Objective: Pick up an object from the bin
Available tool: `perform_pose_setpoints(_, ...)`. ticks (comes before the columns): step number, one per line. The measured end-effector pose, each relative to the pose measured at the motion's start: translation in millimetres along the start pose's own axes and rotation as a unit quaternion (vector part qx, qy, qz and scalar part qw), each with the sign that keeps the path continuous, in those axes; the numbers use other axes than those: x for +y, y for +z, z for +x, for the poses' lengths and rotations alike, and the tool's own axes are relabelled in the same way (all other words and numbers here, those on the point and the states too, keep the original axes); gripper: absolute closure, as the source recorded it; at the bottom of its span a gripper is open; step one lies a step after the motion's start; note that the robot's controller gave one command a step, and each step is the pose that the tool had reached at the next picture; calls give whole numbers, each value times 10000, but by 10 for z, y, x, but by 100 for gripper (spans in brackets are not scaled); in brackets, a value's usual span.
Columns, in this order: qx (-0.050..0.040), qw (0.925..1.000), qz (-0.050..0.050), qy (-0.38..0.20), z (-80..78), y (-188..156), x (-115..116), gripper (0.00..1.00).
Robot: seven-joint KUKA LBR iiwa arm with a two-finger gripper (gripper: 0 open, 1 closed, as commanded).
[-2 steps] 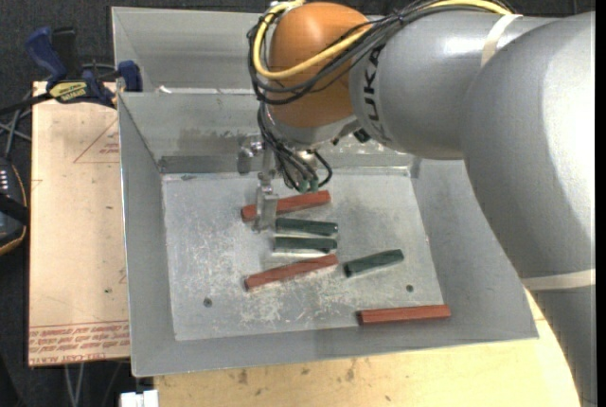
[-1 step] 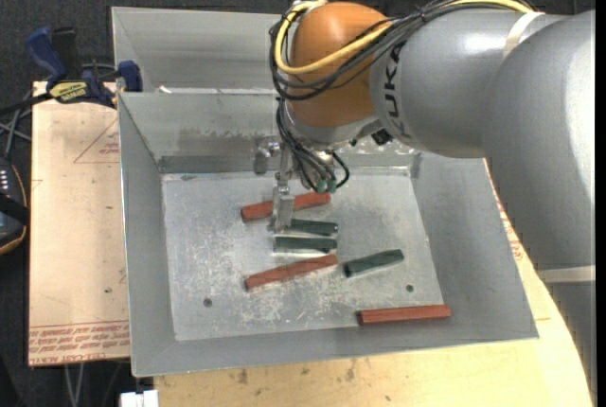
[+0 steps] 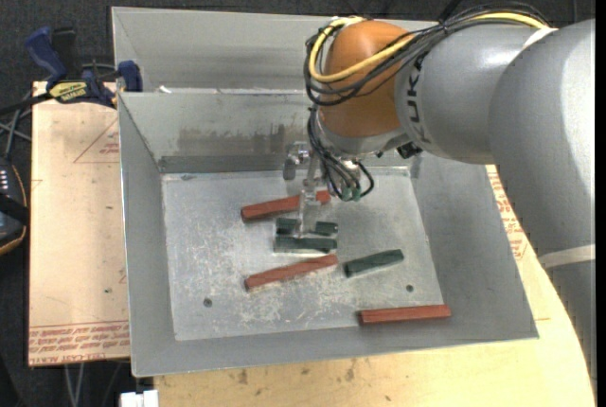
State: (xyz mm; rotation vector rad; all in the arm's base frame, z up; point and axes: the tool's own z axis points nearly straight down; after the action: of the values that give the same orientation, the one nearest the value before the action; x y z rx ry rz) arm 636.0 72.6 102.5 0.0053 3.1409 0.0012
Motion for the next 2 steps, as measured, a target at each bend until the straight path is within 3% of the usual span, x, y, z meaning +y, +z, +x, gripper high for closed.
perform_pose_setpoints(1,-9,9996,-10,-277,36,307,-101,0)
perform_pose_setpoints(2,-56,9999,-21,153,2,339,-142,100)
